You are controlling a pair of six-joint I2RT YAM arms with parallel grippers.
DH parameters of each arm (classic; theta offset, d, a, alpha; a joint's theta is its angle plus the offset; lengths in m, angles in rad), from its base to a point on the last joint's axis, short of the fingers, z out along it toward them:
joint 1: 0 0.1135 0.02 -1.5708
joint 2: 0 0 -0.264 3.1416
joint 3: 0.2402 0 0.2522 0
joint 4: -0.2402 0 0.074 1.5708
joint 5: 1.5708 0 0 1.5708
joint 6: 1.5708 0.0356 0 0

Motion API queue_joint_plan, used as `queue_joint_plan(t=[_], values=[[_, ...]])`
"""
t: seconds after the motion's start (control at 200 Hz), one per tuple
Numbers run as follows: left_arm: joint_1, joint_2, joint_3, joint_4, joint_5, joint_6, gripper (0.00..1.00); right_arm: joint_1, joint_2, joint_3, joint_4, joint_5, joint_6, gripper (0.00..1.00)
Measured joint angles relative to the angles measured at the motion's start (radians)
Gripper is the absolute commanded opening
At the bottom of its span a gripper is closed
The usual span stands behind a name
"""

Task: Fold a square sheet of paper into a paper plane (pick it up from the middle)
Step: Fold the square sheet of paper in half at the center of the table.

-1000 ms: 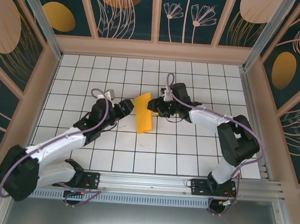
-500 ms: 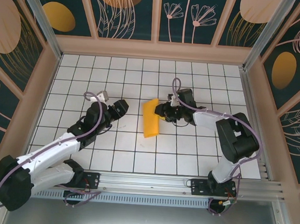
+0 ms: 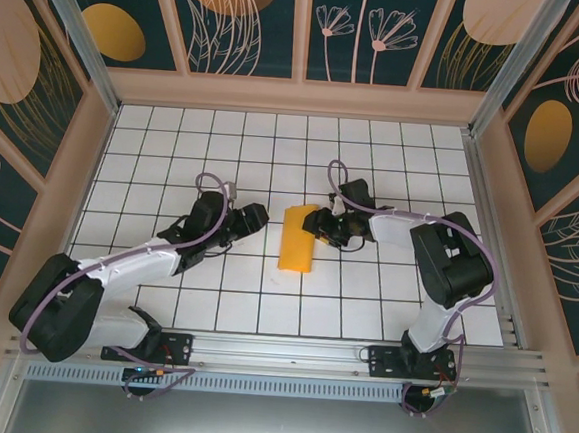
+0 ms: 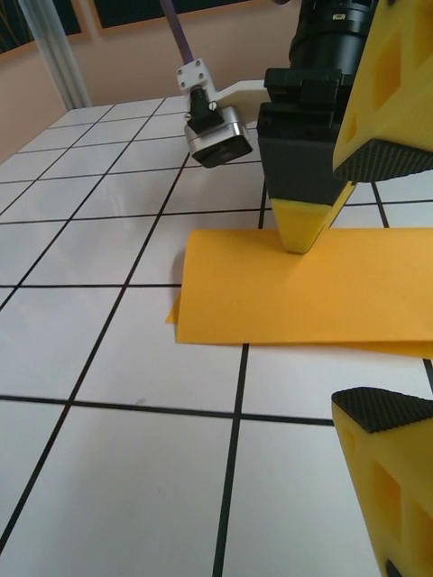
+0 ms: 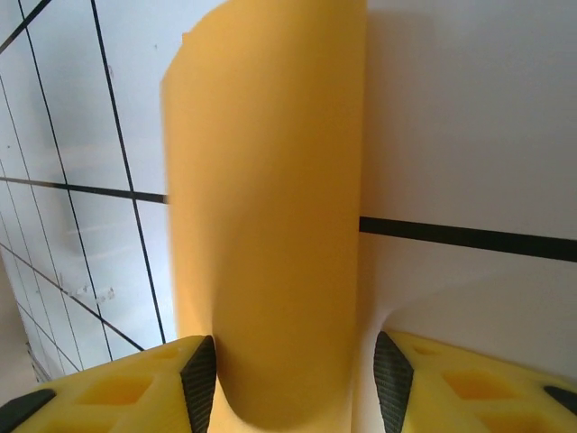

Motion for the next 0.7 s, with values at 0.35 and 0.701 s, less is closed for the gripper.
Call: queue_joint_plan(t=[0.35, 0.701], values=[[0.0, 0.032, 0.017, 0.021, 0.044, 0.003, 0.63, 0.055, -0.031, 0.0, -0.02, 0.152, 0.072, 0.57], [0.0, 0.032, 0.019, 0.022, 0.047, 0.003, 0.63, 0.039, -0.066, -0.012, -0.037, 0.172, 0.08, 0.64]])
